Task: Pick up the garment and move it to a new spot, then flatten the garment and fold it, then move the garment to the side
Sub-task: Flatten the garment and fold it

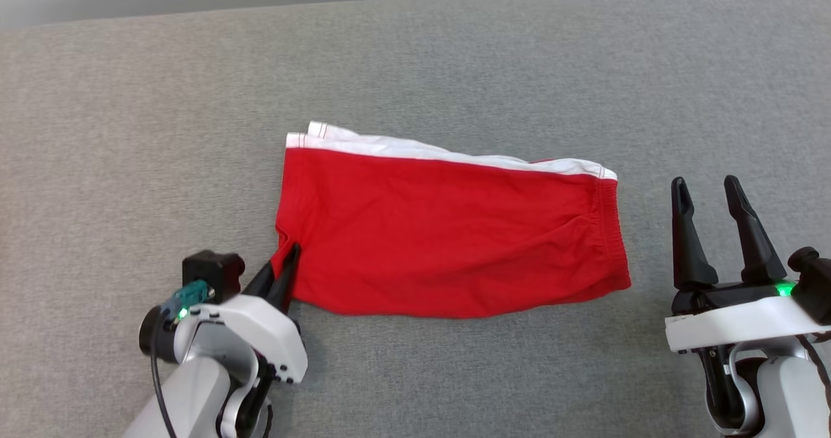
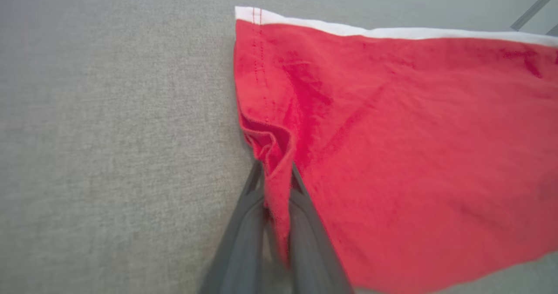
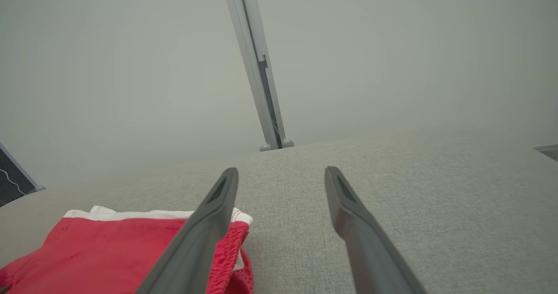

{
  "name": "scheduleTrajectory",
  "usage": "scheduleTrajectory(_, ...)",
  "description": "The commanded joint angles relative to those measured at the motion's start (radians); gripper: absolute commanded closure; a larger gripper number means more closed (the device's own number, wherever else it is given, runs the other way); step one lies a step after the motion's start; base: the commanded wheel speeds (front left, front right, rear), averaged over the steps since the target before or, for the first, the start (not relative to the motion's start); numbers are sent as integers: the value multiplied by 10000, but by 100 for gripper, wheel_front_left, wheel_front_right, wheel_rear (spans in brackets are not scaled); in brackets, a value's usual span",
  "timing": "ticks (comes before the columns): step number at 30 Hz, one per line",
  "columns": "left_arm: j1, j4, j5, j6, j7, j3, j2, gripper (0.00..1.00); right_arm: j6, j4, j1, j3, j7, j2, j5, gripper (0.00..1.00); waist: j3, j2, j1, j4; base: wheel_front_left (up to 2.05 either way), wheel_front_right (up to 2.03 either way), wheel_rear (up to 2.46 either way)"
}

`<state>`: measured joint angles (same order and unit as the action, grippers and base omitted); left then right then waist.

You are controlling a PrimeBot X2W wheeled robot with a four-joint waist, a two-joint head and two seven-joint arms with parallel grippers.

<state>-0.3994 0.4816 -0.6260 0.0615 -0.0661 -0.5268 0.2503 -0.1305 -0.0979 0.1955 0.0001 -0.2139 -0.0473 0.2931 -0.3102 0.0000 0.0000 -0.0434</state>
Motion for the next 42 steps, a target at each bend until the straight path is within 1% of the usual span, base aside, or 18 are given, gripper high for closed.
scheduleTrajectory(1, 424, -557, -107, 248, 29, 95, 178, 100, -6, 117, -99, -98, 122, -68, -123, 0, 116, 0, 0, 217, 0, 0, 0)
scheduleTrajectory(5, 1007, -1478, -224, 525, 135, 162, 300, 99, -6, 257, -134, -111, 299, -68, -158, 0, 158, 0, 0, 288, 0, 0, 0)
scheduleTrajectory(6, 1095, -1614, -256, 554, 174, 174, 329, 70, -6, 285, -124, -111, 367, -70, -187, 0, 164, 0, 0, 281, 0, 0, 0)
scheduleTrajectory(7, 1165, -1788, -292, 560, 98, 225, 345, 1, -6, 302, -114, -102, 404, -67, -215, 0, 173, 0, 0, 260, 0, 0, 0)
scheduleTrajectory(10, 1278, -2141, -100, 754, -526, 421, 434, 0, -6, 330, -99, -135, 556, -68, -374, 0, 200, 0, 0, 172, 0, 0, 0)
scheduleTrajectory(14, 1294, -2616, 308, 1189, -1645, 922, 443, 0, -6, 369, -162, -212, 743, -67, -417, 0, 331, 0, 0, 134, 0, 0, 0)
scheduleTrajectory(17, 1200, -3190, 733, 1374, -1938, 1454, 469, 0, -6, 422, -211, -295, 840, -68, -432, 0, 471, 0, 0, 174, 0, 0, 0)
scheduleTrajectory(20, 1312, -3670, 1198, 1502, -1965, 1892, 620, 0, -6, 442, -334, -294, 993, -67, -564, 0, 652, 0, 0, 218, 0, 0, 0)
scheduleTrajectory(23, 1724, -3982, 1549, 1553, -1972, 2208, 773, 0, -6, 451, -461, -280, 1082, -99, -755, 0, 836, 0, 0, 250, 0, 0, 0)
scheduleTrajectory(28, 2371, -4332, 1858, 1462, -1978, 2500, 1083, 0, -6, 509, -635, -246, 1268, -130, -888, 0, 1052, 0, 0, 267, 0, 0, 0)
scheduleTrajectory(31, 2688, -4469, 1899, 1506, -1978, 2580, 1129, 0, -6, 577, -719, -265, 1342, -140, -956, 0, 1097, 0, 0, 311, 0, 0, 0)
scheduleTrajectory(42, 2706, -4358, 1934, 1409, -1979, 2469, 997, 0, -6, 728, -811, -361, 1517, -171, -1001, 0, 1144, 0, 0, 478, 0, 0, 0)
